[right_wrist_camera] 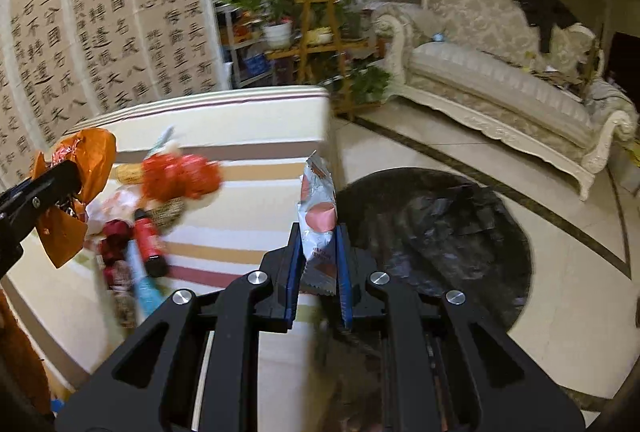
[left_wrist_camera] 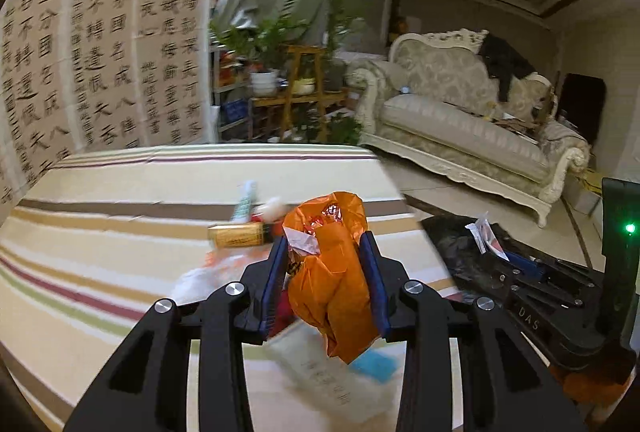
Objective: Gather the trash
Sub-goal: 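Carry both held items over the black bin and open both tools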
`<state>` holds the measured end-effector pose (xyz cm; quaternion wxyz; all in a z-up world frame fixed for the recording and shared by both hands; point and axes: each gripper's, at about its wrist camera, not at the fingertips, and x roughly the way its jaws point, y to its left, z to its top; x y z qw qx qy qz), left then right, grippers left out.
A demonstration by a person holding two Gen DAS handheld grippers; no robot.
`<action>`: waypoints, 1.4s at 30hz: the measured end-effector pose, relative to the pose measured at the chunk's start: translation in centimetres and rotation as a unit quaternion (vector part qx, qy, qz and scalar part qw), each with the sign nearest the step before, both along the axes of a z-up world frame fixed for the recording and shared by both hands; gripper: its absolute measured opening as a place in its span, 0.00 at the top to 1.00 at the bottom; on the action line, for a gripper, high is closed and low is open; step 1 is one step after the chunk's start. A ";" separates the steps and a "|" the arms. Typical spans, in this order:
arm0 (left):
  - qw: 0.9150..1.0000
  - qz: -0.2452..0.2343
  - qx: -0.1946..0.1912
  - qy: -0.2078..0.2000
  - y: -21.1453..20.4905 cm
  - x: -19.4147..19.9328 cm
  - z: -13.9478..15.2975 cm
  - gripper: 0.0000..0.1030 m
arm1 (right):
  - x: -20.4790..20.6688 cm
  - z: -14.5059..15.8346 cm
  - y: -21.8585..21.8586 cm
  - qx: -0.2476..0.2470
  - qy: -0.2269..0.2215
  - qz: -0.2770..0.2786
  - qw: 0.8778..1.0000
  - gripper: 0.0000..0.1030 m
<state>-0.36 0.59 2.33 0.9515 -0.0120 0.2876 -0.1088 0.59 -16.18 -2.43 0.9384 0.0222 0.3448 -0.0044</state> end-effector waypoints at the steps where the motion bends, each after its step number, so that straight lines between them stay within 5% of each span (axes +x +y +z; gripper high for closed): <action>1: 1.000 -0.008 -0.001 0.002 -0.7 0.3 0.0 0.63 | 0.0 0.0 -0.8 0.000 -0.001 -0.009 1.000 0.84; 10: 0.998 -0.062 0.012 0.025 -7.9 3.0 -1.4 0.63 | 0.7 -1.0 -7.1 -0.009 -0.006 -0.073 0.997 0.84; 23: 0.993 -0.090 0.056 0.050 -14.4 5.5 -3.6 0.62 | 2.1 -3.2 -11.7 -0.001 0.005 -0.096 0.995 0.83; 25: 0.993 -0.088 0.060 0.050 -14.7 5.5 -3.9 0.60 | 2.2 -3.2 -11.9 0.001 0.005 -0.097 0.995 0.77; 28: 0.993 -0.085 0.067 0.048 -15.0 5.3 -4.2 0.43 | 2.1 -3.2 -12.1 -0.002 0.001 -0.102 0.995 0.63; 42: 0.995 -0.062 0.056 0.046 -13.0 4.9 -3.1 0.27 | 1.2 -2.2 -11.5 0.004 -0.002 -0.115 0.993 0.52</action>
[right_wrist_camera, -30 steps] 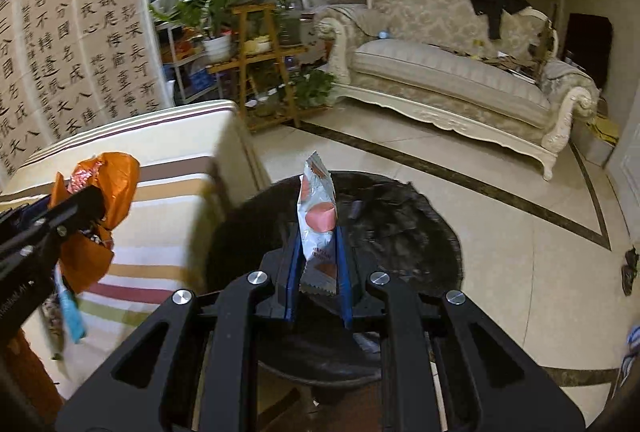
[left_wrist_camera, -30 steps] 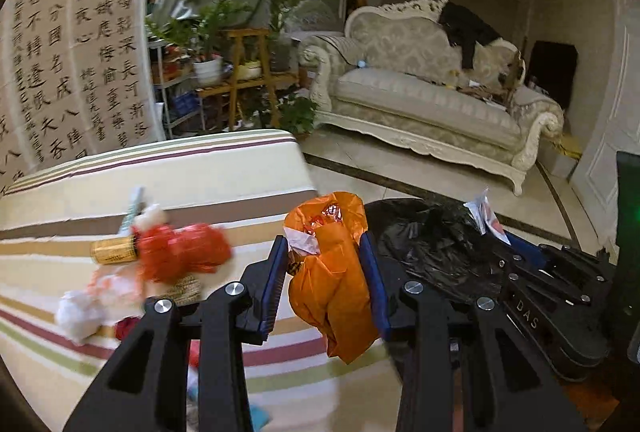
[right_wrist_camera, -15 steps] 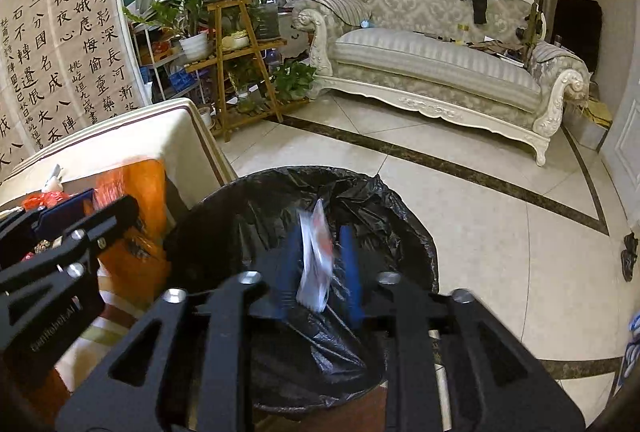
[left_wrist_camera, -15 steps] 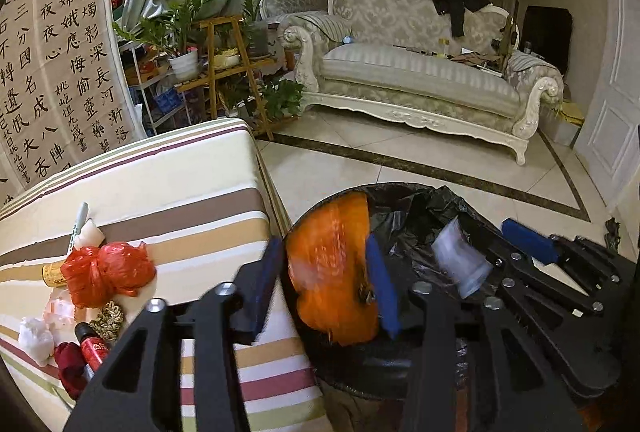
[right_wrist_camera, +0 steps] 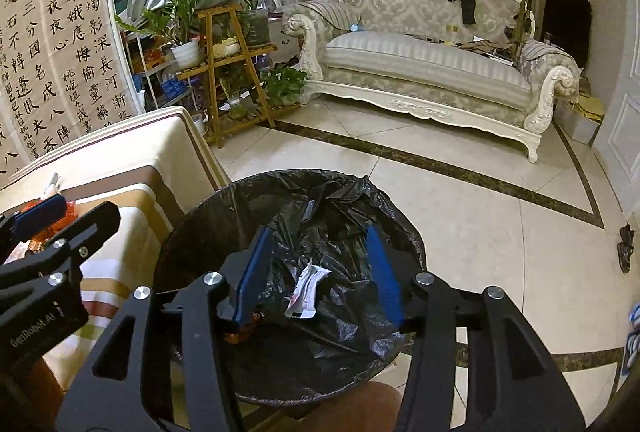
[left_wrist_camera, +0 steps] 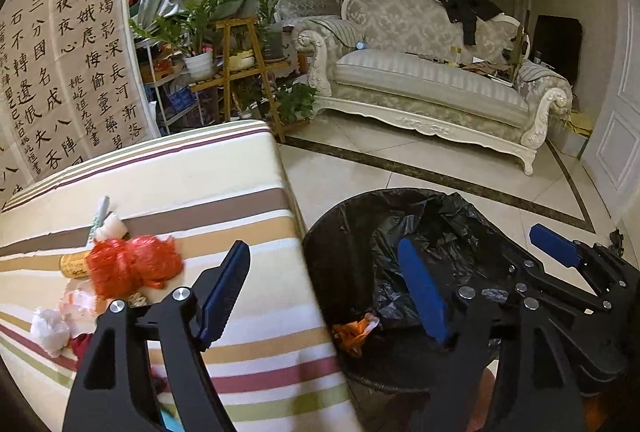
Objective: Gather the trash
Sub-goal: 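Carry both held items over the black bin and open both tools, then move both tools back over the table toward the white paper packet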
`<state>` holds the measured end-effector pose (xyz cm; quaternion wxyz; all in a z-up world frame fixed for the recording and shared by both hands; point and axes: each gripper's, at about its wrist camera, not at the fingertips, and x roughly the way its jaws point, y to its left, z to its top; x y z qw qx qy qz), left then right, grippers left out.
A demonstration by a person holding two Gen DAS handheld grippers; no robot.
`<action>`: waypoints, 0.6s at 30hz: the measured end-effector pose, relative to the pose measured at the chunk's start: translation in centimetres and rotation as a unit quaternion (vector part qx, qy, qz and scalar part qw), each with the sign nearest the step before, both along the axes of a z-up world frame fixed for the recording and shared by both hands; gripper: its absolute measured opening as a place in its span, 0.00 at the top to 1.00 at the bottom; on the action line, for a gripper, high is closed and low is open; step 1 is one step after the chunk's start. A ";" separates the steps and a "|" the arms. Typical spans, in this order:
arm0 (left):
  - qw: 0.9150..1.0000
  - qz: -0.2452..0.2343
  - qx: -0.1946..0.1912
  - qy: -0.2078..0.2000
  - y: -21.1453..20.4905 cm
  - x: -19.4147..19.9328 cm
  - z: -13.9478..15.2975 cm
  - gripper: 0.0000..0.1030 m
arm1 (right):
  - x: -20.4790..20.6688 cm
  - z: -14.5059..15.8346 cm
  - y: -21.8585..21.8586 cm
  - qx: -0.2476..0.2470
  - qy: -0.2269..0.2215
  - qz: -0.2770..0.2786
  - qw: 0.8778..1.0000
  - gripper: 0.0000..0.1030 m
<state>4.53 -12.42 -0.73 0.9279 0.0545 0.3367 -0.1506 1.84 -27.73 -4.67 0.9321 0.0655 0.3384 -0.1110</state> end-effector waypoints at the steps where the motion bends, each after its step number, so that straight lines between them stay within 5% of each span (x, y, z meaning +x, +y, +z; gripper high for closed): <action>1: 1.000 0.002 0.000 0.001 0.3 -0.1 0.1 0.27 | -0.1 0.1 0.3 0.001 -0.001 0.002 1.000 0.50; 18: 0.997 0.079 -0.007 0.017 9.3 -4.1 0.4 0.26 | -2.3 0.8 8.7 0.000 0.003 0.077 0.997 0.45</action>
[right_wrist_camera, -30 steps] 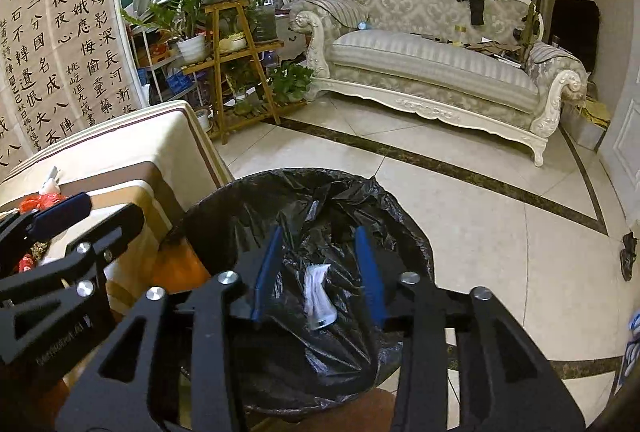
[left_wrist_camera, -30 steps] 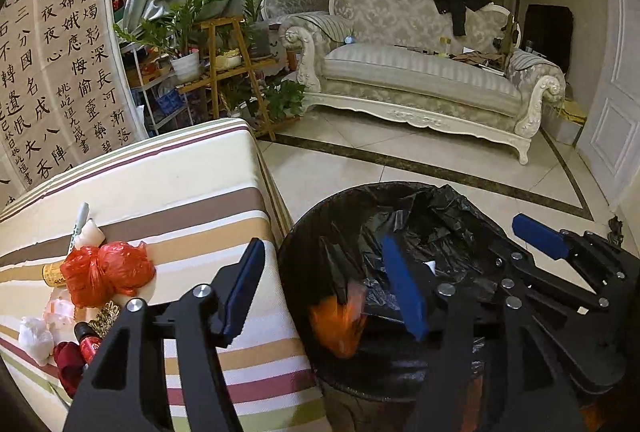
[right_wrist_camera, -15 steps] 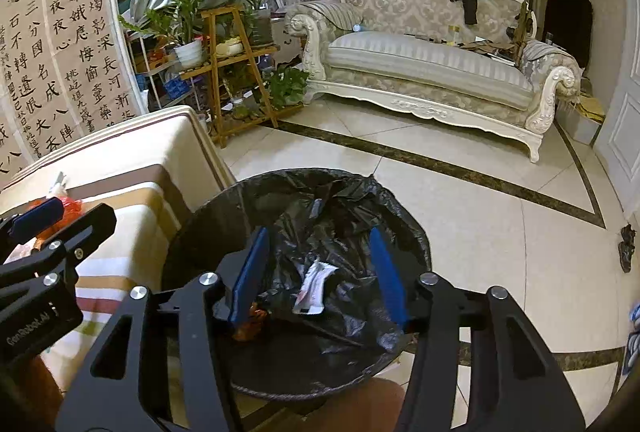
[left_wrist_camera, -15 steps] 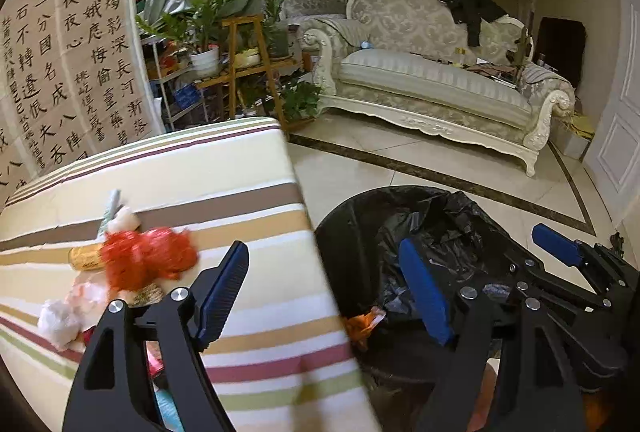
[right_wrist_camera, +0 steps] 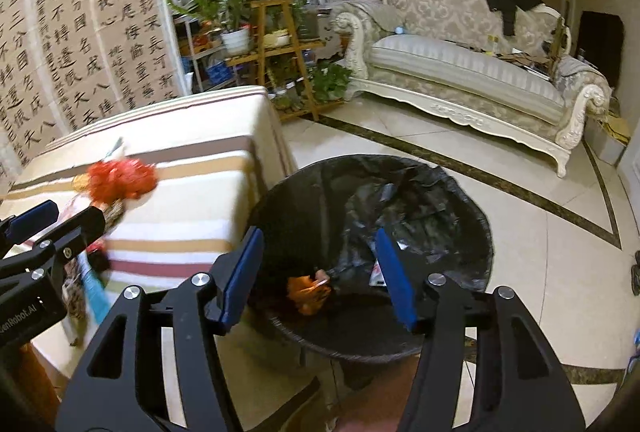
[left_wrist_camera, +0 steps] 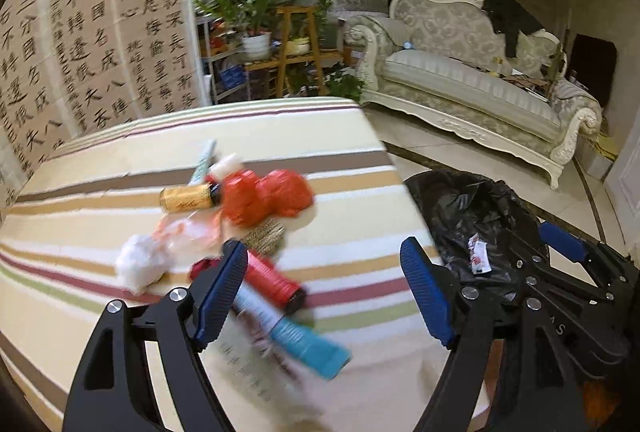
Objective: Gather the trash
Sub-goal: 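Move both tools back over the table toward the white paper packet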
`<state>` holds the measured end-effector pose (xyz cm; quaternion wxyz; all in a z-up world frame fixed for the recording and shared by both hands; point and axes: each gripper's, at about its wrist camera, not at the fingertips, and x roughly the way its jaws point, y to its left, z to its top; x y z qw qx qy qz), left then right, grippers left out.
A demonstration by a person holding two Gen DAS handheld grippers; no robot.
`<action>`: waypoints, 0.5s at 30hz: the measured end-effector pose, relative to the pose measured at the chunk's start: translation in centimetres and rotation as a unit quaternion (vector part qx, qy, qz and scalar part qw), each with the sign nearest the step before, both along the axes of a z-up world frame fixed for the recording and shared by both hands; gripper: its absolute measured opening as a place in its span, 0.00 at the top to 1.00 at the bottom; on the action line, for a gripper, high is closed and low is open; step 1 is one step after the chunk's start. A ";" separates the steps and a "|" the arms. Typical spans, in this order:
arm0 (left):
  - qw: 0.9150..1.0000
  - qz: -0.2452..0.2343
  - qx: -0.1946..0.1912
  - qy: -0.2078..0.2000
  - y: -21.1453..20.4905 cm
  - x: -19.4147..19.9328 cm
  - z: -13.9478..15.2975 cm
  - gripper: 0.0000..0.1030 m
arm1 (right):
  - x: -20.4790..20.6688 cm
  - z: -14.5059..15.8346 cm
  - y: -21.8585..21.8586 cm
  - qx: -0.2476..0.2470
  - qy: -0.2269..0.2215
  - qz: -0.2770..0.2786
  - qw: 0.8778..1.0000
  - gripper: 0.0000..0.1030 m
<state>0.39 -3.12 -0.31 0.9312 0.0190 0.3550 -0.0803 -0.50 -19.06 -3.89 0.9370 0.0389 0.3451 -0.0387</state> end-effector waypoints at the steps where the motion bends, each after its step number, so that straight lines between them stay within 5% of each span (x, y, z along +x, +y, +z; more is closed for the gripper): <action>1: 1.000 0.005 -0.001 0.001 0.4 -0.3 -0.1 0.26 | -0.2 0.0 0.5 0.000 0.000 0.004 1.000 0.45; 15: 0.999 0.028 0.006 0.041 3.7 -3.4 -3.4 0.26 | -3.4 0.1 3.6 0.005 -0.003 0.034 0.999 0.45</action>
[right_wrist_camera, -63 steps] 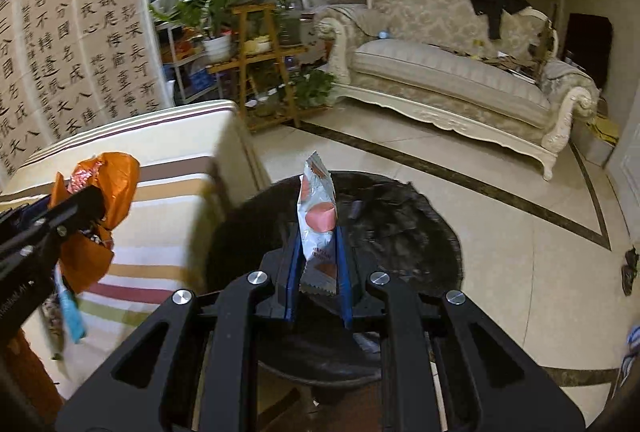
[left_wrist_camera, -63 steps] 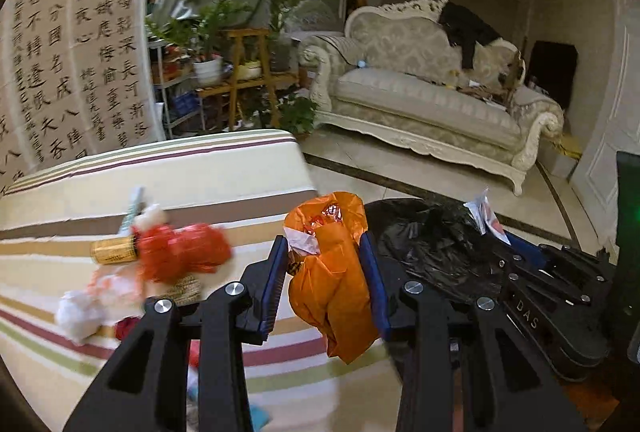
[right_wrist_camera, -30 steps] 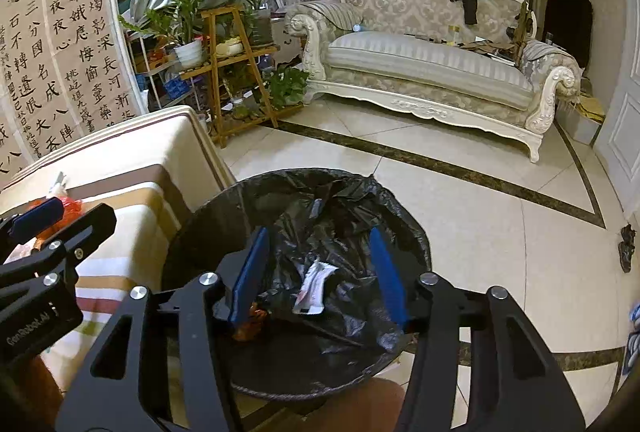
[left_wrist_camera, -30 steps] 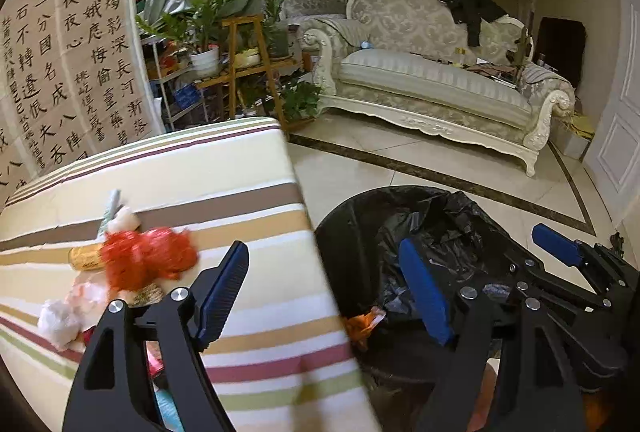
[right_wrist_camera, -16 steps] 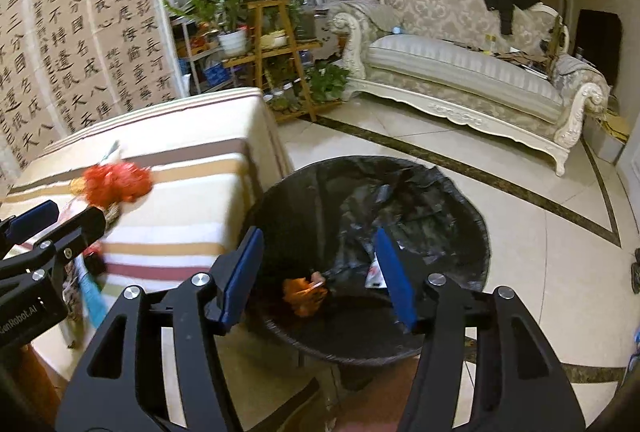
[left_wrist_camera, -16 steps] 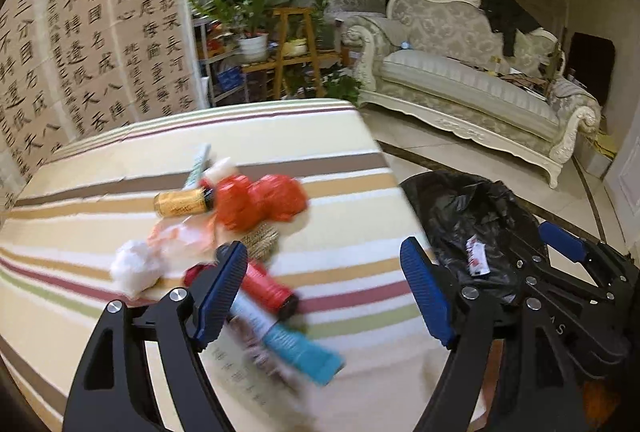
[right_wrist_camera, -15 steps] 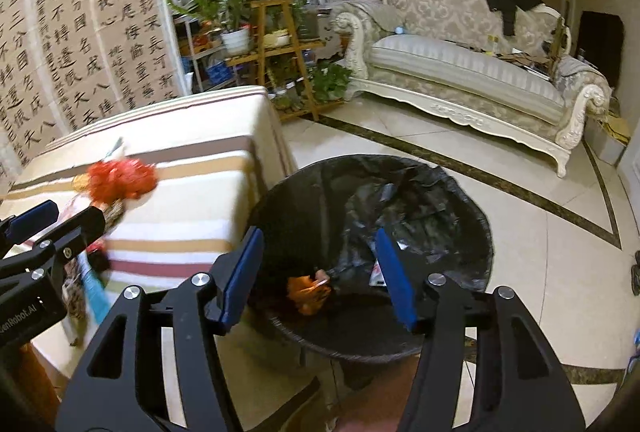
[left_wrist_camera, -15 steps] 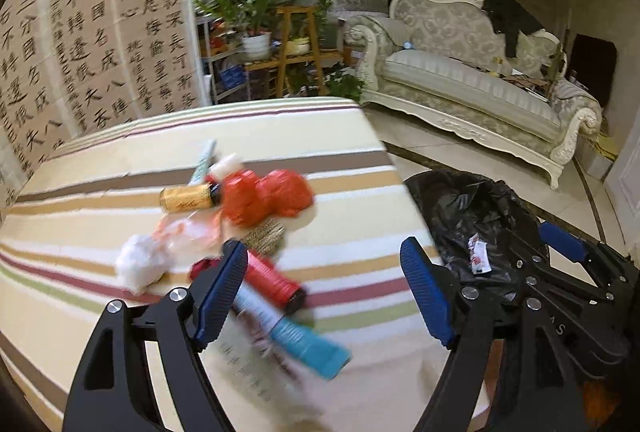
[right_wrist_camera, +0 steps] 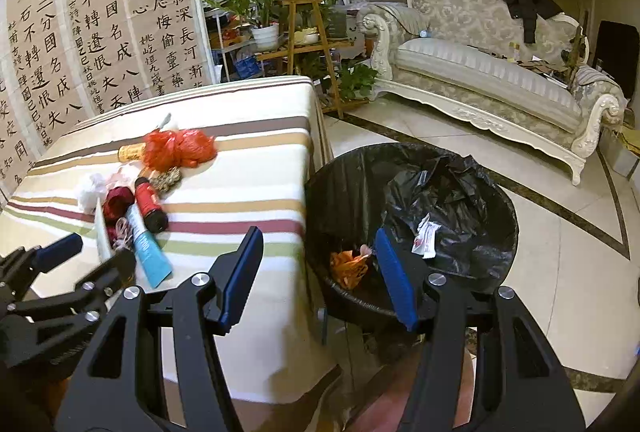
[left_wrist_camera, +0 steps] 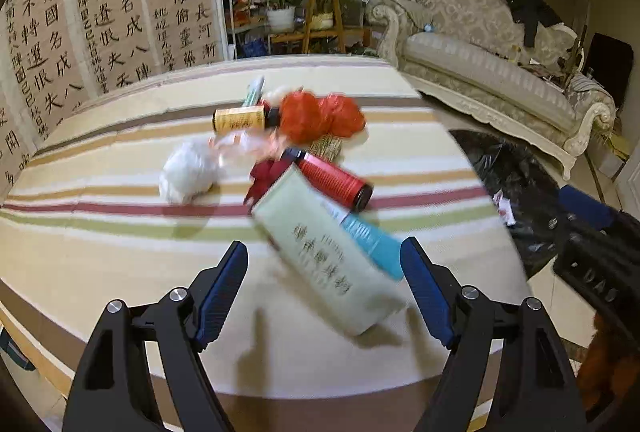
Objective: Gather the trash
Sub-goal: 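Move both tools back over the table toward the white paper packet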
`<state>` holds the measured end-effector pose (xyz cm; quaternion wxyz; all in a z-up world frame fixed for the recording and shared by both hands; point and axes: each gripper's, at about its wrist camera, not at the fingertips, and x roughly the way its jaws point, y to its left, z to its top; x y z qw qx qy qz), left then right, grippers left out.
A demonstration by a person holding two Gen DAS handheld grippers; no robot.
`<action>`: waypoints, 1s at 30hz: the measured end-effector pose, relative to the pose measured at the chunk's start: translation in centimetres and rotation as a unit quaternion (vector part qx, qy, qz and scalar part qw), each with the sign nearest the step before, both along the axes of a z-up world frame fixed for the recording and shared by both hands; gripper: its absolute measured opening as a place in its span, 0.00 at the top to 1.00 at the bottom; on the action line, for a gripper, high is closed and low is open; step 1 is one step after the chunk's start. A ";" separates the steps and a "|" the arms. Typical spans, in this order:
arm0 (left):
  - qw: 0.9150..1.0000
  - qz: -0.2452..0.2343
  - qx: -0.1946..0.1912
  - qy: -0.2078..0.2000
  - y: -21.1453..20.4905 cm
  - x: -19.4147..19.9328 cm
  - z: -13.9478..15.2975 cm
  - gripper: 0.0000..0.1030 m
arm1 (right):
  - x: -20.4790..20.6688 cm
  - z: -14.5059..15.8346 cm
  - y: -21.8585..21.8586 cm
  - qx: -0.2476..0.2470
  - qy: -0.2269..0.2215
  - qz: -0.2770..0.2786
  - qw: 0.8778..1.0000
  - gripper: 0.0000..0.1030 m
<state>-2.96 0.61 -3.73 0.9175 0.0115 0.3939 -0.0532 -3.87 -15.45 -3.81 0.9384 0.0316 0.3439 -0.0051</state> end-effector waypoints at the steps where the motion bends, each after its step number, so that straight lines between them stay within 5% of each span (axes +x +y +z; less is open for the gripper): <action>1: 1.000 0.002 -0.002 0.005 0.3 0.0 -0.2 0.26 | -0.1 0.0 0.1 0.001 0.001 0.001 1.000 0.45; 28: 0.999 0.011 -0.030 -0.002 3.1 -1.1 0.1 0.27 | -0.1 -1.0 1.9 0.007 0.013 0.024 1.000 0.44; 30: 1.000 0.006 -0.026 0.003 2.9 -1.0 -0.2 0.35 | -0.1 -1.0 1.9 0.007 0.012 0.024 1.000 0.44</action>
